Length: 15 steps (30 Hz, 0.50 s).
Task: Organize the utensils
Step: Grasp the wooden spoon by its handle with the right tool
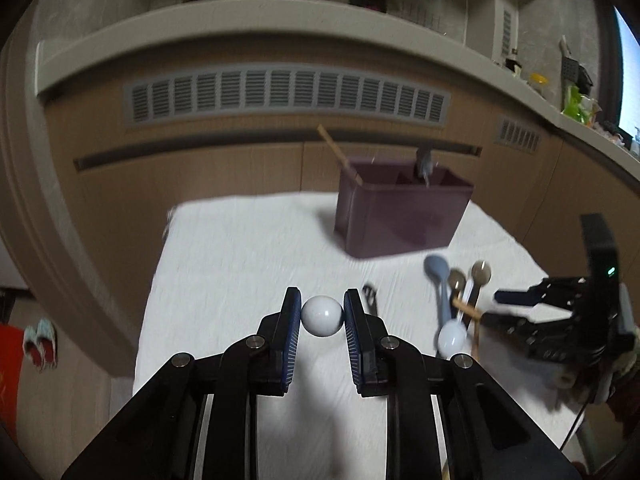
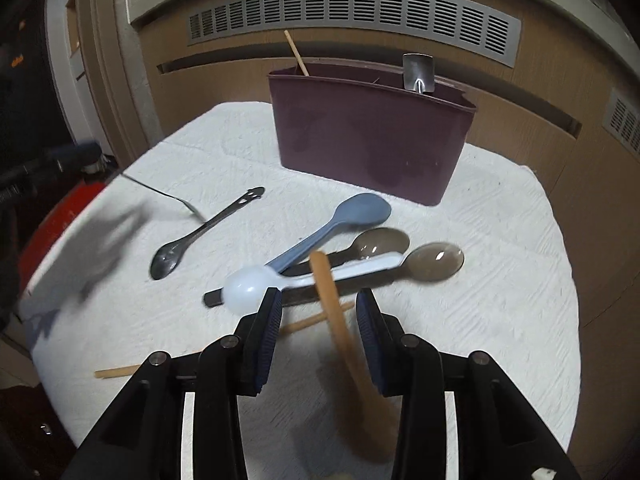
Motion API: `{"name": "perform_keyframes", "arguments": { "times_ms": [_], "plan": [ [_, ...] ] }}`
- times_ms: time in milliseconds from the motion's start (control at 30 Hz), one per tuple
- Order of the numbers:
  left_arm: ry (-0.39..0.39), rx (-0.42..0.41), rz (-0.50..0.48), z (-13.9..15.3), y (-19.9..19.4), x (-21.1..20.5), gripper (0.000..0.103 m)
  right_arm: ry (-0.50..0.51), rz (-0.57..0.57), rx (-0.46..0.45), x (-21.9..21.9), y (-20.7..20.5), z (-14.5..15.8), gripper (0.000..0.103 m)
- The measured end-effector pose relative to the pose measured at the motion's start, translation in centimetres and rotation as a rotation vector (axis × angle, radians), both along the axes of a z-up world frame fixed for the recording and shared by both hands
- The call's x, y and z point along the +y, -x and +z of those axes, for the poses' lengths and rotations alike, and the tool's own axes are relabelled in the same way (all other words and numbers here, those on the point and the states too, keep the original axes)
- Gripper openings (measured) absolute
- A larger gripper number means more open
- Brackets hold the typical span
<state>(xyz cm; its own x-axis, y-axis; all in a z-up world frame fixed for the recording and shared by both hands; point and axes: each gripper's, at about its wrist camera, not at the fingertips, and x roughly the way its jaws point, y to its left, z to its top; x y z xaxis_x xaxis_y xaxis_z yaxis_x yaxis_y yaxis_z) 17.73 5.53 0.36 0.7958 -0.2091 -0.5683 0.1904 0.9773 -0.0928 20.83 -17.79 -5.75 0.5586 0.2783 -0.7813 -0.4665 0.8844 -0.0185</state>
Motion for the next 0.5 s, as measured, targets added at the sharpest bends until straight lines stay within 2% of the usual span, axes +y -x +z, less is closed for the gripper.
{"name": "perform_keyframes", "arguments": {
  "times_ms": [67, 133, 233, 267, 333, 500],
  "plan": [
    [0.004, -0.018, -0.018, 0.9, -0.9, -0.6, 0.023, 0.026, 0.012, 0.025, 0.4, -1.2, -0.6, 0.035],
    [0.022, -0.013, -0.039, 1.3, -1.8, -1.0, 0.023, 0.050, 0.015, 0.031, 0.6, -1.8, -1.2, 0.029],
    [0.022, -0.005, -0.059, 1.5, -2.5, -1.7, 0.022, 0.054, 0.010, 0.070, 0.8, -2.8, -1.8, 0.014],
    [0.018, -0.002, -0.066, 1.5, -2.7, -1.9, 0.022, 0.052, 0.014, 0.072, 0.8, -2.7, -1.7, 0.012],
    [0.006, 0.000, -0.073, 1.6, -2.7, -2.5, 0.022, 0.033, 0.016, 0.063, 0.7, -2.3, -1.1, 0.012],
    [0.005, 0.003, -0.089, 1.9, -1.9, -3.3, 0.022, -0.070, -0.014, -0.018, -0.3, -0.5, 2.7, 0.011]
  ]
}}
